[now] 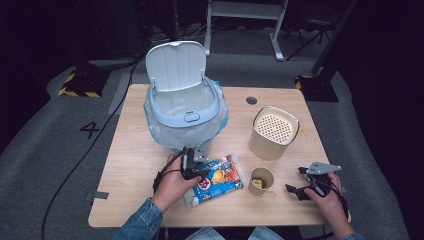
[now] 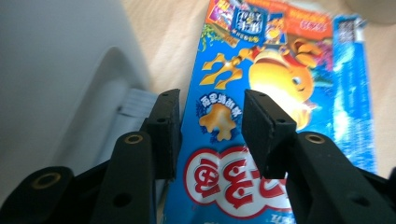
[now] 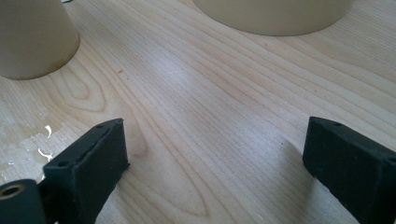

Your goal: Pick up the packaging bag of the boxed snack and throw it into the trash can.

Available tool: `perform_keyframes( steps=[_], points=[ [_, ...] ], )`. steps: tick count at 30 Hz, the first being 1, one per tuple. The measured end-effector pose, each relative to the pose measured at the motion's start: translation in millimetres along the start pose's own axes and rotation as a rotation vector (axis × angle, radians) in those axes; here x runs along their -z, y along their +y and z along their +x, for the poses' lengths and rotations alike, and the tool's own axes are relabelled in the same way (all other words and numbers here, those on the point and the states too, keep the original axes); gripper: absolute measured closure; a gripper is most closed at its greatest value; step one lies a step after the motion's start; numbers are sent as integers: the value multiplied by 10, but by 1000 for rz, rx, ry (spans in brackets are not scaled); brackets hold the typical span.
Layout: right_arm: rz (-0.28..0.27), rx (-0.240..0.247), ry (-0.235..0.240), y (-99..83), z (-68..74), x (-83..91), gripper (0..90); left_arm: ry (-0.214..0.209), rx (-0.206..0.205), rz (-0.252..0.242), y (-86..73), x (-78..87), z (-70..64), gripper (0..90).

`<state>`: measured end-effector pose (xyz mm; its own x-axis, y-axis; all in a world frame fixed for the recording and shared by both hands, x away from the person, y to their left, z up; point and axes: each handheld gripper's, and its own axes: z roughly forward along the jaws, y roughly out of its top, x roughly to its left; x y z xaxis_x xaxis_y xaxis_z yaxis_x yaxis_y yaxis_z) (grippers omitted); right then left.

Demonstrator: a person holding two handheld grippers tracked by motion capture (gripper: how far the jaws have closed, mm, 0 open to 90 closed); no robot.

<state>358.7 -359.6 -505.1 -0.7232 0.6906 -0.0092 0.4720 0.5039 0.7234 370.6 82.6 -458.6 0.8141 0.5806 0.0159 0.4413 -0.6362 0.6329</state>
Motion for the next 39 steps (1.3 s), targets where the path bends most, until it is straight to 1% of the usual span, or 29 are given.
perform_keyframes(
  steps=[2, 4, 7, 8, 10, 12, 13, 14, 15, 17, 18, 19, 20, 21, 22, 23, 24, 26, 27, 29, 30, 31, 32, 33, 35, 36, 38, 39],
  points=[
    [0, 0, 0, 0, 0, 0, 65, -39, 7, 4, -10, 1, -8, 586],
    [0, 0, 0, 0, 0, 0, 65, -40, 4, 3, -14, -5, -16, 583],
    [0, 0, 0, 0, 0, 0, 65, -76, 12, 8, -26, -36, -23, 589],
    [0, -1, 0, 0, 0, 0, 65, -82, 13, 18, -28, -43, -23, 593],
    [0, 0, 0, 0, 0, 0, 65, -84, 15, 21, -29, -53, -22, 604],
    [0, 0, 0, 0, 0, 0, 65, -83, 15, 29, -28, -67, -14, 638],
    [0, 0, 0, 0, 0, 0, 65, -90, 13, 33, -24, -73, -6, 638],
    [0, 0, 0, 0, 0, 0, 65, -88, 17, 41, -22, -73, -2, 676],
    [0, 0, 0, 0, 0, 0, 65, -96, 19, 38, -17, -75, 14, 729],
    [0, 0, 0, 0, 0, 0, 65, -99, 24, 40, -16, -66, 20, 798],
    [0, 0, 0, 0, 0, 0, 65, -111, 20, 36, -15, -59, 29, 826],
    [0, 0, 0, 0, 0, 0, 65, -121, 24, 32, -14, -46, 30, 826],
    [0, 0, 0, 0, 0, 0, 65, -136, 34, 18, -13, -10, 31, 863],
    [0, 0, 0, 0, 0, 0, 65, -136, 34, 18, -13, -10, 31, 877],
    [0, 0, 0, 0, 0, 0, 65, -154, 44, -9, -2, 49, 28, 889],
    [0, 0, 0, 0, 0, 0, 65, -158, 40, -30, 8, 88, 27, 892],
    [0, 0, 0, 0, 0, 0, 65, -158, 40, -30, 8, 88, 27, 894],
    [0, 0, 0, 0, 0, 0, 65, -174, 47, -74, 29, 178, 16, 897],
    [0, 0, 0, 0, 0, 0, 65, -173, 41, -109, 52, 273, 0, 896],
    [0, 0, 0, 0, 0, 0, 65, -175, 38, -138, 70, 367, -15, 897],
    [0, 0, 0, 0, 0, 0, 65, -175, 38, -138, 70, 367, -15, 897],
    [0, 0, 0, 0, 0, 0, 65, -172, 36, -174, 79, 457, -24, 897],
    [0, 0, 0, 0, 0, 0, 65, -172, 36, -174, 79, 457, -24, 897],
    [0, 0, 0, 0, 0, 0, 65, -162, 30, -207, 86, 551, -26, 898],
    [0, 0, 0, 0, 0, 0, 65, -150, 30, -246, 93, 646, -24, 897],
    [0, 0, 0, 0, 0, 0, 65, -150, 30, -246, 93, 646, -24, 897],
    [0, 0, 0, 0, 0, 0, 65, -138, 27, -287, 99, 742, -16, 897],
    [0, 0, 0, 0, 0, 0, 65, -128, 20, -322, 106, 836, -5, 898]
  ],
)
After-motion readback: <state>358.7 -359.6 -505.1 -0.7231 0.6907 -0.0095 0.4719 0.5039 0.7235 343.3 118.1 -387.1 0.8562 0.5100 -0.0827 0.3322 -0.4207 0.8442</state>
